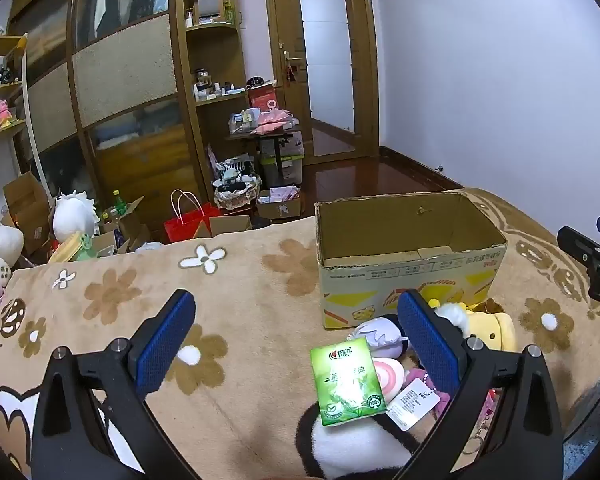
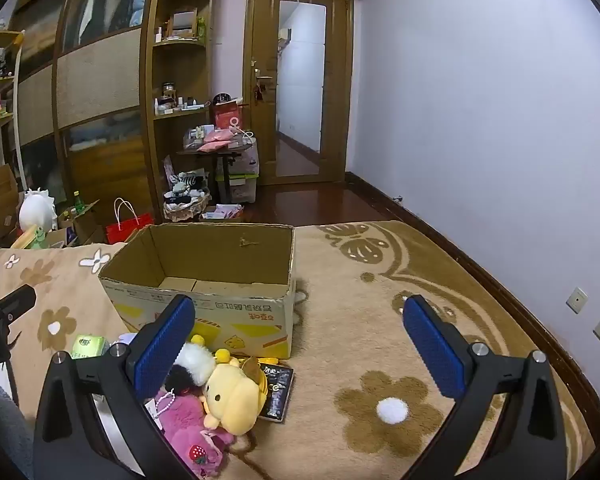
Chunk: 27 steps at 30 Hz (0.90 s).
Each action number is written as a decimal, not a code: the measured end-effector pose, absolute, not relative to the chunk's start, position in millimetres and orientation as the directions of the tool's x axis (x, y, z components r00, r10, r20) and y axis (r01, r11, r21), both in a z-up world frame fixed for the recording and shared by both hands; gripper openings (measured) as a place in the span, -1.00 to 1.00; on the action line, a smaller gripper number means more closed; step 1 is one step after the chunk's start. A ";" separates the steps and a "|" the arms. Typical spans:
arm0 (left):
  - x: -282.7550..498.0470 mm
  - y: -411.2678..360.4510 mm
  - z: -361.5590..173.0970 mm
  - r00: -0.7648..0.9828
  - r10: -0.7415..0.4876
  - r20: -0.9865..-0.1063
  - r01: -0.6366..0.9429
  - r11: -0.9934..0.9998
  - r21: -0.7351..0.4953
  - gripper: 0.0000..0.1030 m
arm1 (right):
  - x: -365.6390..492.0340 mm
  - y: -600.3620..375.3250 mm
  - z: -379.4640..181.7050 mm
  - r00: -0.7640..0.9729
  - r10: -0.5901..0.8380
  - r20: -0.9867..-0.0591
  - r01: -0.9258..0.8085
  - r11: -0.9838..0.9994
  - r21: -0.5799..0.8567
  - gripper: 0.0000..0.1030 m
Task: Organize soft objects
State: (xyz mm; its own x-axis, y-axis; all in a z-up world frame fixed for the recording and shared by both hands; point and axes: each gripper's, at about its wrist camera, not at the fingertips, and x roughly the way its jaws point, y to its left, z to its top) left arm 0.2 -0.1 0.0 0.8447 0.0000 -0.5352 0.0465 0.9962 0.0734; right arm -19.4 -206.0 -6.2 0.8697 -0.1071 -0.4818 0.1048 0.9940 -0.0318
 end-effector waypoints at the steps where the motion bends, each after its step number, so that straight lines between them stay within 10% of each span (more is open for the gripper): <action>1: 0.1 -0.1 -0.1 0.846 0.005 -0.533 0.043 0.996 0.076 0.95 | -19.4 -206.0 -6.2 0.868 -0.108 -0.484 0.106 0.994 -0.032 1.00; 27: -1.8 -1.6 0.9 0.852 0.004 -0.524 0.047 0.995 0.084 0.95 | -19.9 -208.1 -5.2 0.868 -0.120 -0.482 0.114 0.993 -0.043 1.00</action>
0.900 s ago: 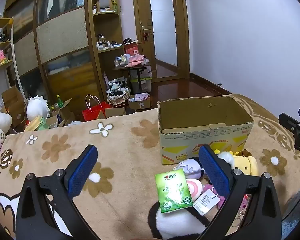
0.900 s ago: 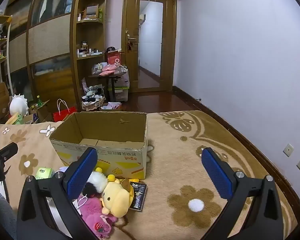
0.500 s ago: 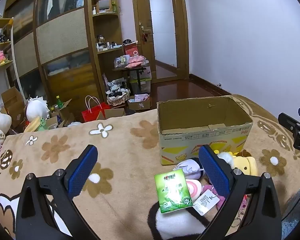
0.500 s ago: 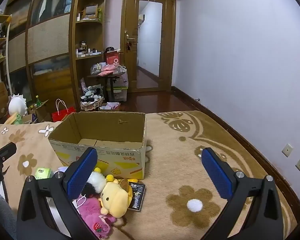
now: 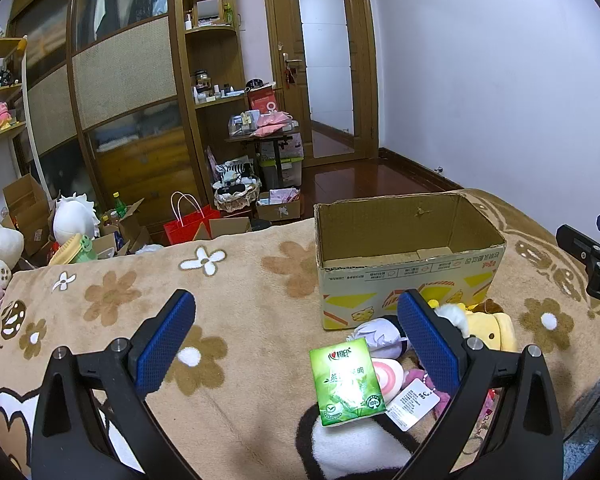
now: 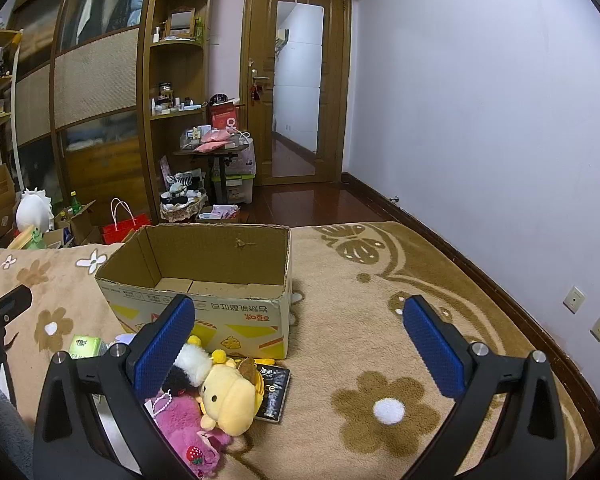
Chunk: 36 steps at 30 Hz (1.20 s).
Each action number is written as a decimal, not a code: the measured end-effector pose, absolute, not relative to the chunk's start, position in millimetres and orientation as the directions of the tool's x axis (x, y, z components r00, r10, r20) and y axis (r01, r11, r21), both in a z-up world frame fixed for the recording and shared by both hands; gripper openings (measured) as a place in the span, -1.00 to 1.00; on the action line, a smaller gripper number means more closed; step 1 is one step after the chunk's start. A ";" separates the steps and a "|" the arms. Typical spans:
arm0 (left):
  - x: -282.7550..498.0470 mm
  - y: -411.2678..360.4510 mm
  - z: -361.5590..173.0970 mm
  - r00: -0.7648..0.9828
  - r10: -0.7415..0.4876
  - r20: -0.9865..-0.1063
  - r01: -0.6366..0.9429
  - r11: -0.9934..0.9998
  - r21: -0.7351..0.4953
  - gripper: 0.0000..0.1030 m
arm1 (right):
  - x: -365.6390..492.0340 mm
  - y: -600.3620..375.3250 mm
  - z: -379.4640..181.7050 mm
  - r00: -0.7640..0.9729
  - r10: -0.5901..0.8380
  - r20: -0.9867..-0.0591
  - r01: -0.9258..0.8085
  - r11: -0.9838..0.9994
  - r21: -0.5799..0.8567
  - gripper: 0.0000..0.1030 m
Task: Organize soft objects
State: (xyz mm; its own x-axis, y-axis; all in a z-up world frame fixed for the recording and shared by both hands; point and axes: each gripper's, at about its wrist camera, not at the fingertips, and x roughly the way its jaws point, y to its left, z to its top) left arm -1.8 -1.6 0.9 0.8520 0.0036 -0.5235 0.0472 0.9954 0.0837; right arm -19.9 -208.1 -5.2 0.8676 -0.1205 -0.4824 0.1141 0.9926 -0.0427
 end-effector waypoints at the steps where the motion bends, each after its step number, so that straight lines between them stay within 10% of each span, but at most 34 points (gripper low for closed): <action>1: -1.9 -1.6 0.9 0.852 0.003 -0.524 0.047 0.995 0.084 0.95 | -19.7 -207.5 -5.4 0.868 -0.121 -0.482 0.114 0.993 -0.043 1.00; 36: -2.3 -1.9 0.6 0.852 0.005 -0.523 0.047 0.995 0.087 0.95 | -17.7 -206.7 -8.1 0.867 -0.119 -0.484 0.112 0.993 -0.044 1.00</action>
